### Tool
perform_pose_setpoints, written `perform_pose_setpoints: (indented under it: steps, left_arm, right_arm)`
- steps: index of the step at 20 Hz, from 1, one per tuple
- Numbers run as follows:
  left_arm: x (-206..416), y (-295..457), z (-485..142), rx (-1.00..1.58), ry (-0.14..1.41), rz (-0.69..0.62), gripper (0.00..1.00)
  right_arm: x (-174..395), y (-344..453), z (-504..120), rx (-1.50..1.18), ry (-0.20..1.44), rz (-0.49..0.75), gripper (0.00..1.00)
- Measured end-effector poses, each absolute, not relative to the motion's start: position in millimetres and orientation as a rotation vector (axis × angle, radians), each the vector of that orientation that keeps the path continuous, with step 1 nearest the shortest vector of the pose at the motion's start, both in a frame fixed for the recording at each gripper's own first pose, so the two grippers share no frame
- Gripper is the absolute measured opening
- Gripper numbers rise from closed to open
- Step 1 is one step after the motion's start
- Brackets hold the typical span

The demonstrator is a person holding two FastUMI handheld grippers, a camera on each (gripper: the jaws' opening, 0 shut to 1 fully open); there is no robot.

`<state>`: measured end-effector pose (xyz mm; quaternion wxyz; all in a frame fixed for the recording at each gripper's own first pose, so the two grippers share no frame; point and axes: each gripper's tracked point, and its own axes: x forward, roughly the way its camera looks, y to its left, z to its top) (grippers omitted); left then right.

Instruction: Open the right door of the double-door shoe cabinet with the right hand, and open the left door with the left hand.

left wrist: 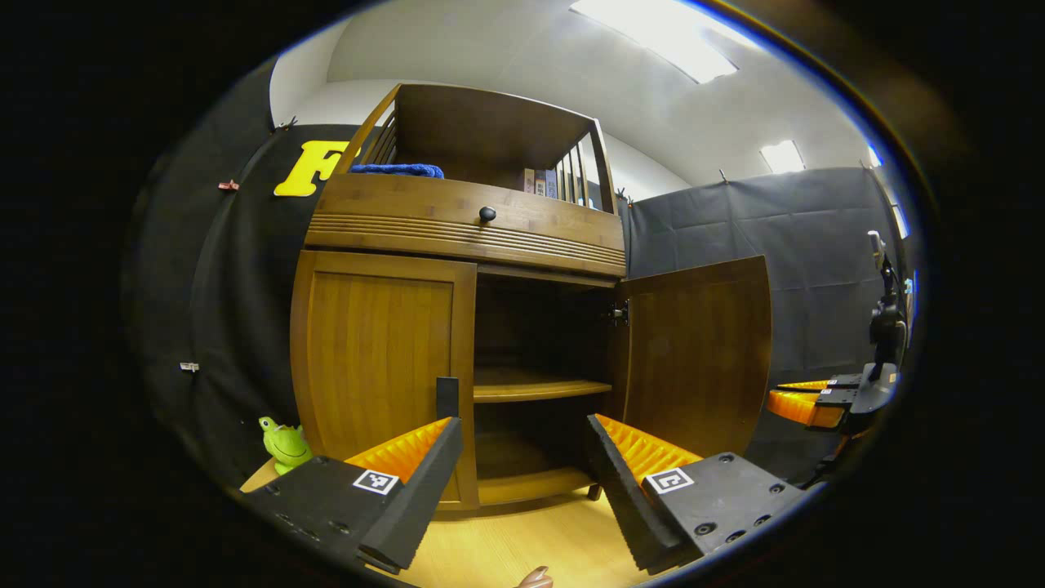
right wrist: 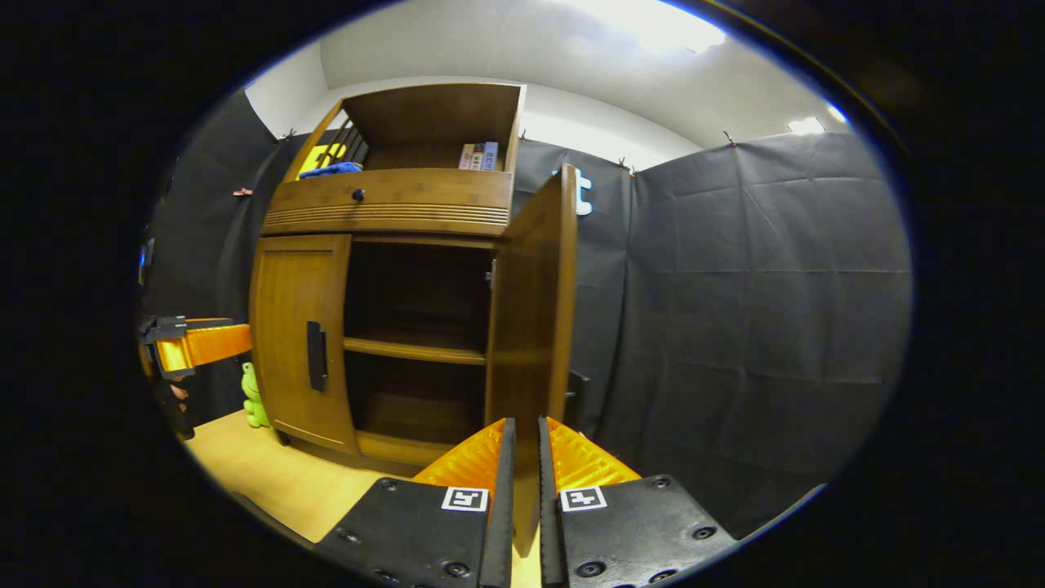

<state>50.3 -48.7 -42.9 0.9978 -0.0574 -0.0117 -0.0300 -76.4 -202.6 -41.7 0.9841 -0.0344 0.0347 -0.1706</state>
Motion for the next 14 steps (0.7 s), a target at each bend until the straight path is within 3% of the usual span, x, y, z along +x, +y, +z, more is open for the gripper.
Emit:
perform_pose_setpoints:
  steps: [1, 7, 14]
  left_arm:
    - [51, -49, -45, -0.109, -0.02, -0.054, 0.94]
    - [95, -33, -73, -0.074, 0.023, -0.003, 0.94]
    - [159, 0, -78, -0.079, -0.061, 0.097, 0.94]
  right_arm:
    - [-76, -186, -43, -0.07, 0.061, -0.322, 0.17]
    - [-59, -150, -32, -0.068, 0.017, -0.212, 0.98]
    - [-31, -144, -32, -0.058, -0.016, -0.173, 0.95]
